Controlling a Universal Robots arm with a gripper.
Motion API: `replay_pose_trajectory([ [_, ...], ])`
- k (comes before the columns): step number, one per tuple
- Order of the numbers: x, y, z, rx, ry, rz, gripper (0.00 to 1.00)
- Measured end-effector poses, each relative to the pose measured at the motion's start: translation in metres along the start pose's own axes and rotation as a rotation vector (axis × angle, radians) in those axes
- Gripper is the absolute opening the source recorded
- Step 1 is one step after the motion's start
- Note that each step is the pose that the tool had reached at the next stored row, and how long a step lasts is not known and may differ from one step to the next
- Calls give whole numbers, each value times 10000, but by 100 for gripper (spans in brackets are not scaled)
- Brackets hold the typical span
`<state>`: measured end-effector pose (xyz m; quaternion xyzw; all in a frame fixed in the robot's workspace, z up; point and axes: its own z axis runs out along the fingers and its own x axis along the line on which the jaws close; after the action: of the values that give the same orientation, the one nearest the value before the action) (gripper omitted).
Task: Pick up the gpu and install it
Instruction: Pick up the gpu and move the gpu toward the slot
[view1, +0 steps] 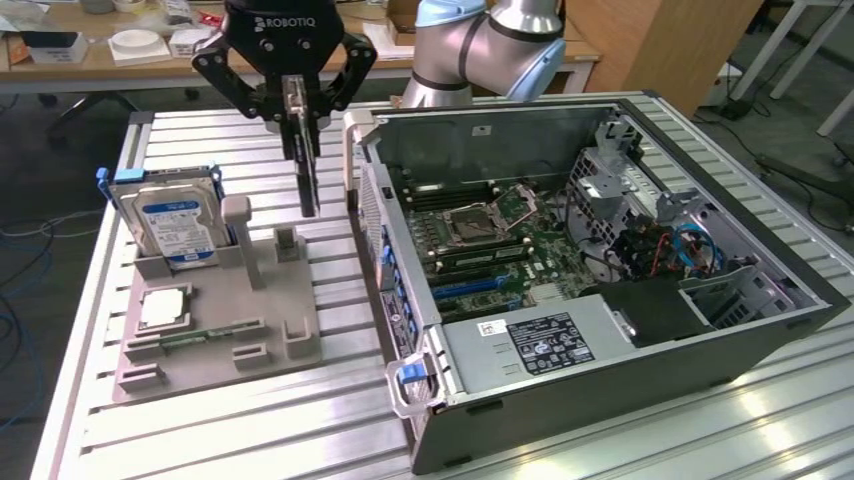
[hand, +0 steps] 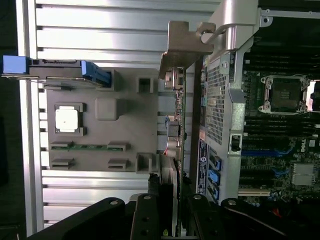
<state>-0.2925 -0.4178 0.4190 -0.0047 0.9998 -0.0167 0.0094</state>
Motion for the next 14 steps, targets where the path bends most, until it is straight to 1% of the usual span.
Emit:
replay_pose_trajectory([
  [14,-100,-1,3,-1,-1,-1,27],
])
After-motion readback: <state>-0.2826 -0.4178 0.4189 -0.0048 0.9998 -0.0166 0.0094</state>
